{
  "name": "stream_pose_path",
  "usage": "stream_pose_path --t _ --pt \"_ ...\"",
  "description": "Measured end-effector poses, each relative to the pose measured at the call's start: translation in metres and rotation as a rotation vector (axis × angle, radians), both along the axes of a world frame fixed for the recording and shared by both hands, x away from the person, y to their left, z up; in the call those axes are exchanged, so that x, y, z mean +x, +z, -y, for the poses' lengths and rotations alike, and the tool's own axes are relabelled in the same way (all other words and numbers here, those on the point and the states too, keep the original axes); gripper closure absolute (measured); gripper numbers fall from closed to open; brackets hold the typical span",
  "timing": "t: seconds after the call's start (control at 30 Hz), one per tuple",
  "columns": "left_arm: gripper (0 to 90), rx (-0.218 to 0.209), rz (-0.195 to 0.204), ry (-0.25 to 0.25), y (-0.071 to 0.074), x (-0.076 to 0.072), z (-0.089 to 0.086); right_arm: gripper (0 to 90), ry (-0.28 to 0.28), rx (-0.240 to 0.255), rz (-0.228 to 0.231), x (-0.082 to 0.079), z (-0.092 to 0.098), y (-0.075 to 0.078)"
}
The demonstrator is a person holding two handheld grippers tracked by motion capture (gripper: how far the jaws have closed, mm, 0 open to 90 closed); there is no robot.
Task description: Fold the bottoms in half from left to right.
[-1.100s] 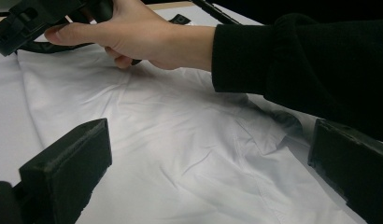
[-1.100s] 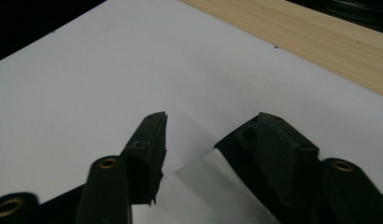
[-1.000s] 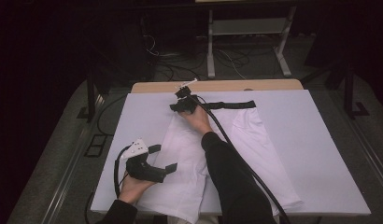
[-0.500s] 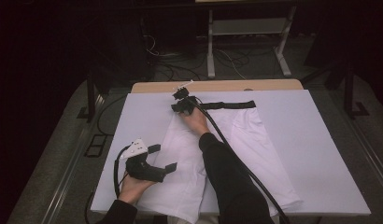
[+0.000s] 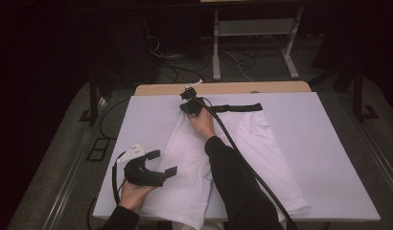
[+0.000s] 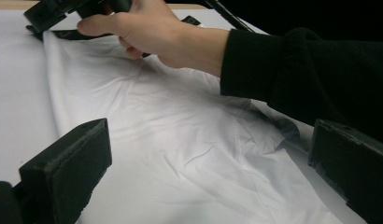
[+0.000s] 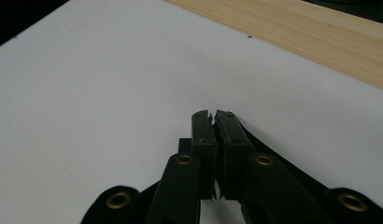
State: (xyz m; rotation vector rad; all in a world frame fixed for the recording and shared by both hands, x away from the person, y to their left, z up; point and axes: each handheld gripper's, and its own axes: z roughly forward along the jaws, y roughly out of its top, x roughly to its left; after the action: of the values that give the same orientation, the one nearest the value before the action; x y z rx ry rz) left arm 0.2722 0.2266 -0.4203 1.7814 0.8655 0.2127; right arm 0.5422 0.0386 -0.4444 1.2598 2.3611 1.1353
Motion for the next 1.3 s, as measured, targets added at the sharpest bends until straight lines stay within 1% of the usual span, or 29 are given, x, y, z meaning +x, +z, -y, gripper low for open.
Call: stream_pose_path --t 0.13,0.17,0.37,0.5,0.63,0.8,0.93,1.07,1.23,1.3 --pt "0.0 0.044 -0.017 -0.002 0.004 -0.003 -0.005 86.1 0.018 0.008 0.002 -0.004 0.003 0.001" --pt "0.0 0.048 -0.021 -0.002 0.004 -0.003 -0.006 86.1 0.02 0.021 0.002 -0.006 0.004 0.001" --pt "0.0 0.075 -0.088 0.003 0.001 -0.008 -0.015 86.2 0.025 0.042 0.02 -0.012 0.01 0.002" --pt "0.0 0.079 -0.107 -0.001 0.0 -0.009 -0.018 86.2 0.032 0.043 0.036 -0.017 0.012 0.004" --pt "0.0 0.093 -0.126 -0.005 0.002 -0.01 -0.019 86.2 0.037 0.048 0.043 -0.019 0.014 0.006" --pt "0.0 0.125 -0.149 -0.022 0.006 -0.012 -0.022 86.2 0.039 0.059 0.045 -0.021 0.017 0.008" --pt "0.0 0.134 -0.167 -0.03 0.007 -0.014 -0.023 86.2 0.041 0.06 0.046 -0.023 0.018 0.008" --pt "0.0 0.152 -0.186 -0.042 0.006 -0.017 -0.025 86.2 0.042 0.065 0.051 -0.025 0.02 0.009" --pt "0.0 0.148 -0.21 -0.04 0.003 -0.02 -0.03 86.2 0.04 0.066 0.055 -0.026 0.021 0.01" --pt "0.0 0.155 -0.223 -0.044 0.002 -0.021 -0.032 86.2 0.037 0.069 0.058 -0.026 0.022 0.01"
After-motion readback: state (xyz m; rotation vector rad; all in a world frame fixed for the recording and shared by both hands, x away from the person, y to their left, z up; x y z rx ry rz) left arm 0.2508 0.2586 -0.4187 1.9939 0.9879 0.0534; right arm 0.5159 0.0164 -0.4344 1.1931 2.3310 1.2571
